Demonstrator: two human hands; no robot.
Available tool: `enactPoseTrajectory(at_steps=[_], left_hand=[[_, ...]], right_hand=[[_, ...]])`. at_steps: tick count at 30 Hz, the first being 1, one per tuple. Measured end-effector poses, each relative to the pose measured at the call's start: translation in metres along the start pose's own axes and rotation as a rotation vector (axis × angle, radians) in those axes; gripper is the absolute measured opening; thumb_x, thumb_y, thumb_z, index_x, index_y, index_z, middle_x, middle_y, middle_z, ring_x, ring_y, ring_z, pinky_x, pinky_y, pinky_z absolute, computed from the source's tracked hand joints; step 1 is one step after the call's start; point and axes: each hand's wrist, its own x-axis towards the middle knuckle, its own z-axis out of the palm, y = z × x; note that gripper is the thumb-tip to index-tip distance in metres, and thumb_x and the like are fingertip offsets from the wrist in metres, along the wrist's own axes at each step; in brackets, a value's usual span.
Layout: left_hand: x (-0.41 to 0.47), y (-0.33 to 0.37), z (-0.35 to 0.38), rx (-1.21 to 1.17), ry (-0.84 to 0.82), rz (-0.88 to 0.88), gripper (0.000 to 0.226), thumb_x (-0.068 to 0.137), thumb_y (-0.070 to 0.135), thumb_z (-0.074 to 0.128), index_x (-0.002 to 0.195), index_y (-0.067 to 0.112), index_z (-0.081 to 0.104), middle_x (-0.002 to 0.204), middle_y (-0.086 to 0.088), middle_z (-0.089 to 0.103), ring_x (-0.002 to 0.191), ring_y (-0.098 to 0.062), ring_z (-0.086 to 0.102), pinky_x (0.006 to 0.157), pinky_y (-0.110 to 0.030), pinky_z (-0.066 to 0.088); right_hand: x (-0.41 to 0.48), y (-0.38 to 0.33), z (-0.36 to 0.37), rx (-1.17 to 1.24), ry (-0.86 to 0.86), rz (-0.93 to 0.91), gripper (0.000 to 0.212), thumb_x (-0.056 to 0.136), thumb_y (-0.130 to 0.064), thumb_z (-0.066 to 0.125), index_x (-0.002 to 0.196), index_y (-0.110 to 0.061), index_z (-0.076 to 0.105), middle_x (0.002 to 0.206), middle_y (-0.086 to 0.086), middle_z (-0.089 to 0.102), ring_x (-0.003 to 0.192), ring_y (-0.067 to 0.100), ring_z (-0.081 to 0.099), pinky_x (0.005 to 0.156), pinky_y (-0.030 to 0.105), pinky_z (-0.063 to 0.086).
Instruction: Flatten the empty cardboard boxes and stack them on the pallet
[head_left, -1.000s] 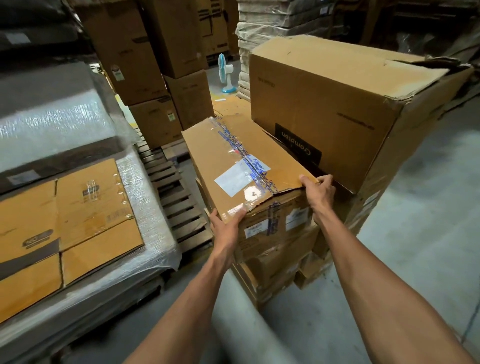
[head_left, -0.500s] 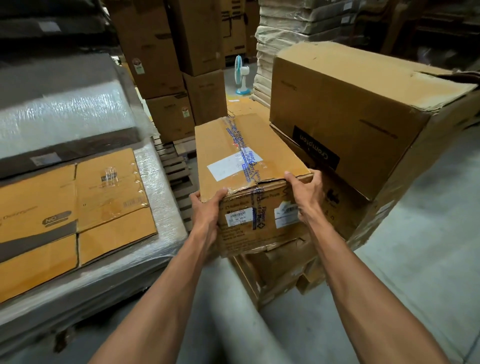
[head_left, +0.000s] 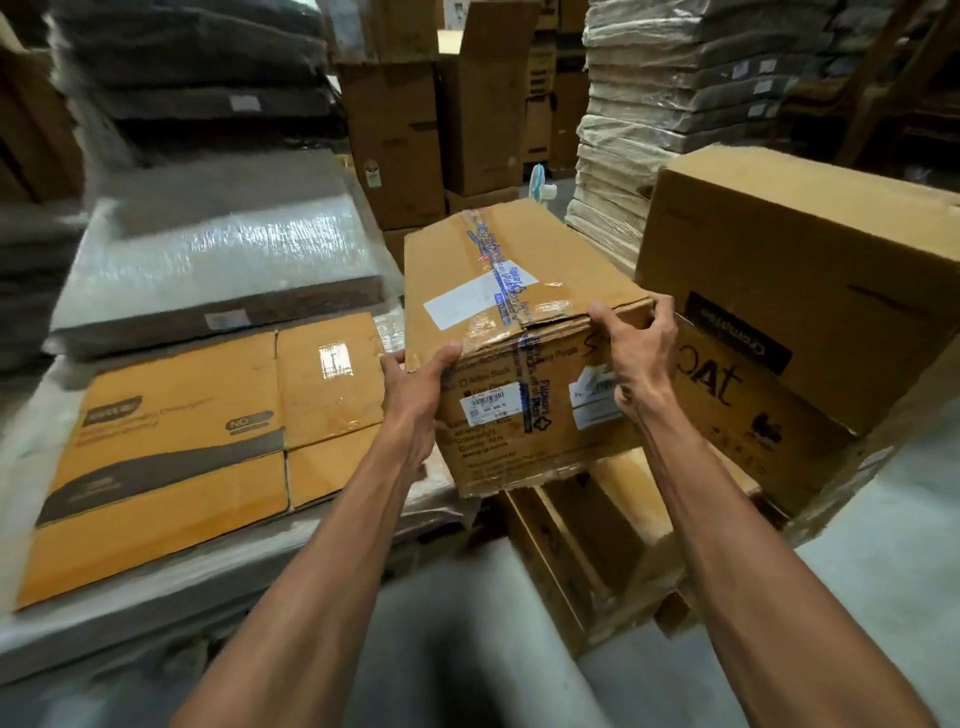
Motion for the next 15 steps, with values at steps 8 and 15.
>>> enactPoseTrajectory(at_steps=[8,15], left_hand=[[0.010,0.050,-0.169,0.053,0.234,0.171,0.069,0.075,0.042,0.086,0.126,0.026,0.042,0.113,-0.004,0.067,0.097,-0.021,0.067,0.080,-0.043,0.060],[0.008,0.060,-0.282,0.089,0.381,0.180,0.068,0.075,0.043,0.086,0.125,0.026,0.042,0.111,-0.004,0.067,0.096,-0.022,0.067,0.077,-0.046,0.060]], right_hand=[[-0.095,-0.018,0.140,0.109,-0.152,0.036,0.057,0.079,-0.046,0.082,0.121,-0.025,0.049,0.117,0.006,0.062,0.103,0.021,0.062,0.078,0.039,0.059],[-0.160,-0.016,0.233,0.170,-0.294,0.094,0.055,0.081,-0.041,0.083,0.121,-0.022,0.051,0.110,0.003,0.067,0.098,0.021,0.068,0.081,0.042,0.062]])
